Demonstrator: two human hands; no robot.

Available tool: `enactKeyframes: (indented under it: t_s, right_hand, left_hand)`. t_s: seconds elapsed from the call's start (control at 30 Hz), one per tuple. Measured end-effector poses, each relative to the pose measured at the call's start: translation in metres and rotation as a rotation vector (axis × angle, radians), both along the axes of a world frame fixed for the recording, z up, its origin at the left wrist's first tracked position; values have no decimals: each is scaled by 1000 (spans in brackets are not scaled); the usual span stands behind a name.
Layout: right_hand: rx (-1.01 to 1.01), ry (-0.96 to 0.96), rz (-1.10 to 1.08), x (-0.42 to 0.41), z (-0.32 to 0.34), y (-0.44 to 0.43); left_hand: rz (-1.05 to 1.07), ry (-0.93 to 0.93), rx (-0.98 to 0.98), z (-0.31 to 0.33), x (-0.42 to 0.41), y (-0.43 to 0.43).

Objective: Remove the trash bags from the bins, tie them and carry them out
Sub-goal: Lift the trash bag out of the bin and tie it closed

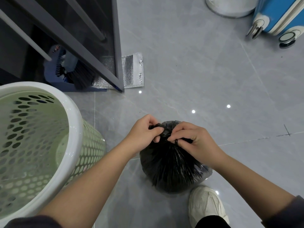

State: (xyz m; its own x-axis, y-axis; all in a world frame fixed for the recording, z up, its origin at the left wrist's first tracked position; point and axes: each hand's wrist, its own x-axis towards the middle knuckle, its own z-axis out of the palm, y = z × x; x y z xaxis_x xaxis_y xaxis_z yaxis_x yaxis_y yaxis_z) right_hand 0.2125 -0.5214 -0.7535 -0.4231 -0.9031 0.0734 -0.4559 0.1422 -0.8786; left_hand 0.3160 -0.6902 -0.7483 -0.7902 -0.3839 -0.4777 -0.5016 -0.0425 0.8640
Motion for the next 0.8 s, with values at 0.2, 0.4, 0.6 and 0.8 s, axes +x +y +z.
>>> enactKeyframes:
  t_s: [0.2, 0.4, 0.6, 0.8]
  right_hand:
    - [-10, 33, -26, 5, -4, -3]
    - [-9, -35, -44, 0, -2, -3]
    - [-5, -123, -113, 3, -3, -3]
    - [-31, -192, -268, 8, -6, -3]
  left_hand:
    - [-165, 32, -66, 2, 0, 0]
    - [-371, 193, -481, -4, 7, -4]
    - [-131, 70, -243, -1, 0, 9]
    - [48, -30, 41, 7, -11, 18]
